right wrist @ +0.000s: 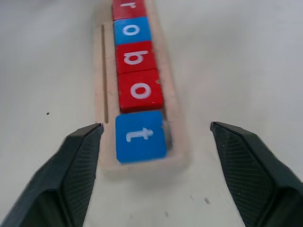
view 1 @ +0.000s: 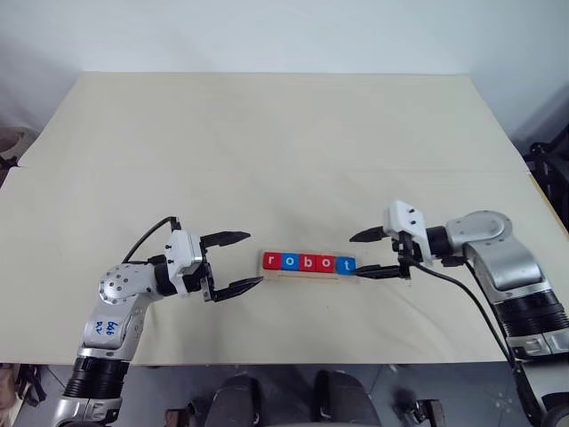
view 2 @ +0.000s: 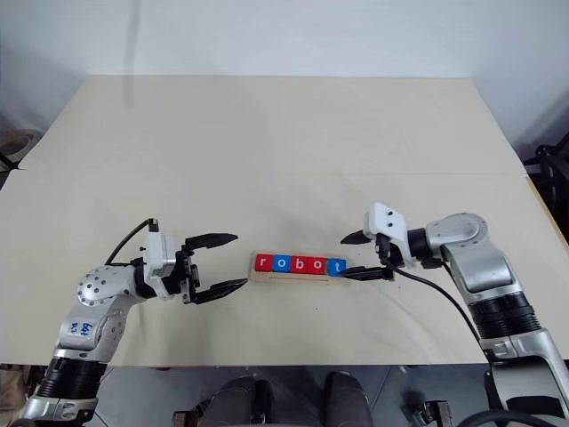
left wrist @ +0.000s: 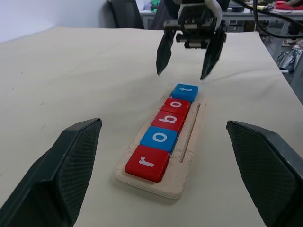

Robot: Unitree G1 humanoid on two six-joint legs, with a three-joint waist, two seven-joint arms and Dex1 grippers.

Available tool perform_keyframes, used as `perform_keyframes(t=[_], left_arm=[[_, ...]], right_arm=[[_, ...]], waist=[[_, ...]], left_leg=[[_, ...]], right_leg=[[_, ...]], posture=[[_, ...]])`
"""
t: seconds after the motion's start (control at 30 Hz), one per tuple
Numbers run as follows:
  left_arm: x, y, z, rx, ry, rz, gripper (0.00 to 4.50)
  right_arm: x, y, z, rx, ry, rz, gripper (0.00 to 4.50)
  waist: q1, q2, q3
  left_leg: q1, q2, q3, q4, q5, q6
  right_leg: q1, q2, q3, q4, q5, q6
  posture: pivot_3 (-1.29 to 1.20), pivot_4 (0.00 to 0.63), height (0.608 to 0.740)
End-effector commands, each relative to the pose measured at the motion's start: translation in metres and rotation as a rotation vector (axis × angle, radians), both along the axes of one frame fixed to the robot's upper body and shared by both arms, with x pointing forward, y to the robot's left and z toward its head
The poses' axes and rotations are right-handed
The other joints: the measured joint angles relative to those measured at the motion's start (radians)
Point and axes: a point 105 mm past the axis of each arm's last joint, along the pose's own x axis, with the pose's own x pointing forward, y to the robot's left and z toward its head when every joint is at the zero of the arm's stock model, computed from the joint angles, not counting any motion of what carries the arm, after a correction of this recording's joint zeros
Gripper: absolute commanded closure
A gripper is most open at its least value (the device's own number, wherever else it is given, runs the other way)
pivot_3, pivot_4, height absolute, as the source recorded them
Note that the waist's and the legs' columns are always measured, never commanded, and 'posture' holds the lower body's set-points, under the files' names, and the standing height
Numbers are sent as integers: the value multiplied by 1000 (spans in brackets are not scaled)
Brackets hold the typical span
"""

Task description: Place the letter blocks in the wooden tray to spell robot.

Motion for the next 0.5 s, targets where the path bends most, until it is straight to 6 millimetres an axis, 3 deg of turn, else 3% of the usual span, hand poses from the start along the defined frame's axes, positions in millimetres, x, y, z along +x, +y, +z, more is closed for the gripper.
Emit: perform_keyframes(t=[0.03,0.27,0.5], left_arm=[[-2,3,8,-6,-33,6,0],[-1,2,7,-9,-31,3,0],[-1,3,8,-7,-34,7,0]], right_arm=[[-7,-9,7,1,-2,-6,1982],[-7,-12,-4,-27,9,-15,4423],[-7,1,-10,-27,6,12,4472]], waist=[[-1,0,0],[-1,0,0],[0,0,0]], left_leg=[[0,0,0,0,0,0],[0,0,0,0,0,0],[0,0,0,0,0,0]], right_leg=[[0,0,0,0,0,0],[0,0,0,0,0,0],[0,0,0,0,0,0]], posture=[[0,150,740],[0,150,740],[0,150,740]])
